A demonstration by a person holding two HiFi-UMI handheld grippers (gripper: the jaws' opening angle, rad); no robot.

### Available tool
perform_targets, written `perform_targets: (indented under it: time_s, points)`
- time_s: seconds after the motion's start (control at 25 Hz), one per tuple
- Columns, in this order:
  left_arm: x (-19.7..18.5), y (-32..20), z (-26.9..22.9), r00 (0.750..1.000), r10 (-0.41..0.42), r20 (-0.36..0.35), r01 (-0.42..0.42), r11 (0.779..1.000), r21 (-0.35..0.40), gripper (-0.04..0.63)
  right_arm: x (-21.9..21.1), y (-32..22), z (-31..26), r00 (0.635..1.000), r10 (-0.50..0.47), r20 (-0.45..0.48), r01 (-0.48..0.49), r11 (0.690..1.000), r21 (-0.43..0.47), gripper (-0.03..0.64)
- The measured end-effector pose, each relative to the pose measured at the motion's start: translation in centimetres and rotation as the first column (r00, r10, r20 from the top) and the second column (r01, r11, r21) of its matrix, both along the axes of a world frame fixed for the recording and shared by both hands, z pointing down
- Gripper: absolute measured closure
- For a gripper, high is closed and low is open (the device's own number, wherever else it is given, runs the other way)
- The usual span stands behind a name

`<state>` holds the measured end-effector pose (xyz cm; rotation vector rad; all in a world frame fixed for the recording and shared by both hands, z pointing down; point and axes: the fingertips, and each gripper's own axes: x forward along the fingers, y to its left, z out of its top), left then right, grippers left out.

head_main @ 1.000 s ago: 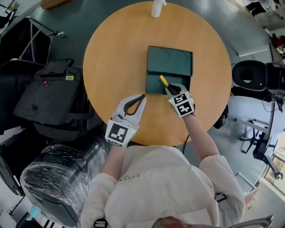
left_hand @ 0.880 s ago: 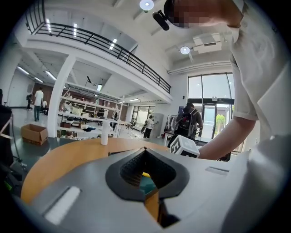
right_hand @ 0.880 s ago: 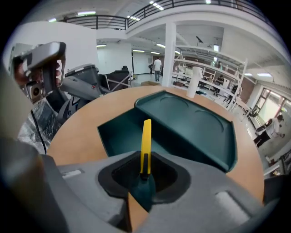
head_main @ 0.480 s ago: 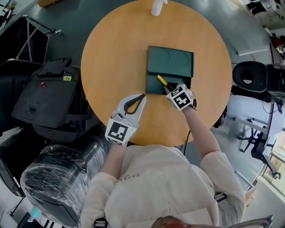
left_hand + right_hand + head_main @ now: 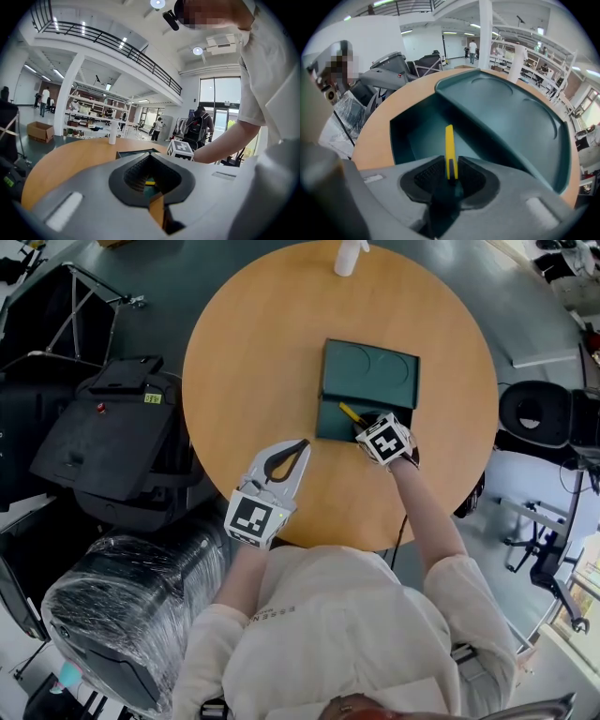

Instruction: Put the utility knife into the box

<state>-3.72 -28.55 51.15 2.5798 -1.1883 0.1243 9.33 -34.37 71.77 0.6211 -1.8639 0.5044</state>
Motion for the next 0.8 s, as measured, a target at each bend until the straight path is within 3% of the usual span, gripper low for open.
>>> perform_targets:
  time_s: [0.12, 0.32, 0.4, 0.52, 0.64, 0.8]
  points:
    - [0.0, 0.2, 0.0, 1.000, 0.002, -0.006, -0.002, 1.000, -0.017, 0.577, 0.3, -0.6, -1.2, 0.998, 0.042, 0.039, -0.042, 0.999, 0.015, 0.494]
    - [1.3, 0.4, -1.0, 1.000, 0.015, -0.021, -0.015, 1.000, -0.007, 0.578, 0.1, 0.4, -6.3, 0.978, 0.073, 0.196, -0.080, 0.996, 0.026, 0.494]
    - [2.3, 0.7, -2.1, 0.999, 0.027, -0.027, -0.027, 0.999, 0.019, 0.577, -0.1, 1.0, -9.5, 0.957, 0.069, 0.282, -0.097, 0.992, 0.085, 0.504]
    - [4.1, 1.8, -4.5, 0.998, 0.054, -0.031, -0.052, 0.996, 0.070, 0.577, 0.2, 2.1, -14.5, 0.919, 0.045, 0.391, -0.138, 0.967, 0.213, 0.623]
    - [5.6, 3.3, -6.3, 0.998, 0.063, -0.024, -0.060, 0.992, 0.108, 0.577, 0.6, 4.3, -18.2, 0.880, 0.001, 0.475, -0.154, 0.946, 0.284, 0.624]
    - [6.8, 5.6, -7.5, 0.998, 0.056, -0.007, -0.054, 0.990, 0.127, 0.577, 1.7, 7.3, -22.4, 0.818, -0.052, 0.573, -0.217, 0.894, 0.392, 0.623]
